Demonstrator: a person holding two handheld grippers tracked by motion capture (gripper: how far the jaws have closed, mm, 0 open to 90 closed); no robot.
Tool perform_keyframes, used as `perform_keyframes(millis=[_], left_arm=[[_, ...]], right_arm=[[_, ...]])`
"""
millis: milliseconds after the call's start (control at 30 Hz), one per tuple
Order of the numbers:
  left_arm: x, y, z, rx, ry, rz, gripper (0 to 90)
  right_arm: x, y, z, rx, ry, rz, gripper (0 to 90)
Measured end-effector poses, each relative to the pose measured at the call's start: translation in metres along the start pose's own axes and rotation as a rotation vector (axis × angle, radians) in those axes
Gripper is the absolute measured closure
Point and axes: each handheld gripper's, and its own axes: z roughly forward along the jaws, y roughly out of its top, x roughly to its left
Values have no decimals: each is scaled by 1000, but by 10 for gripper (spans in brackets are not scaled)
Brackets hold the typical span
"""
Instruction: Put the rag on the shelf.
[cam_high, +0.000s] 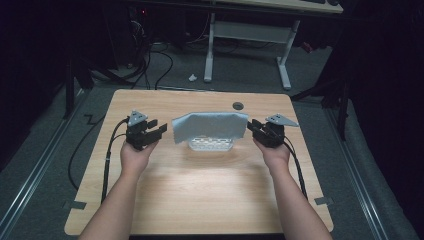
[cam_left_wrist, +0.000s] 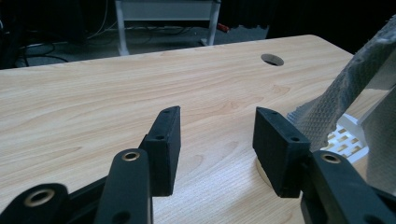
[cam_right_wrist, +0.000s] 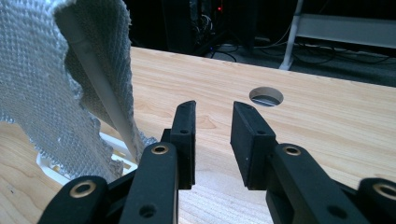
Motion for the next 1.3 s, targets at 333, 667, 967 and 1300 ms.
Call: perform_keyframes(millis=[333,667,967,1300], left_arm=[[-4,-3,-1,-1,-3,1,521],[-12,-9,-17,7,-2,31,529],[-24,-18,-44,-16,-12,49,517],[-51,-57,-79,25,-56,91,487]], right_arm=[[1,-1,-1,4,11,8,706],[8,-1,-18,-4,11,-13,593],[15,-2,-46,7,-9,-55,456],[50,-20,-83,5,-2,-183,328]])
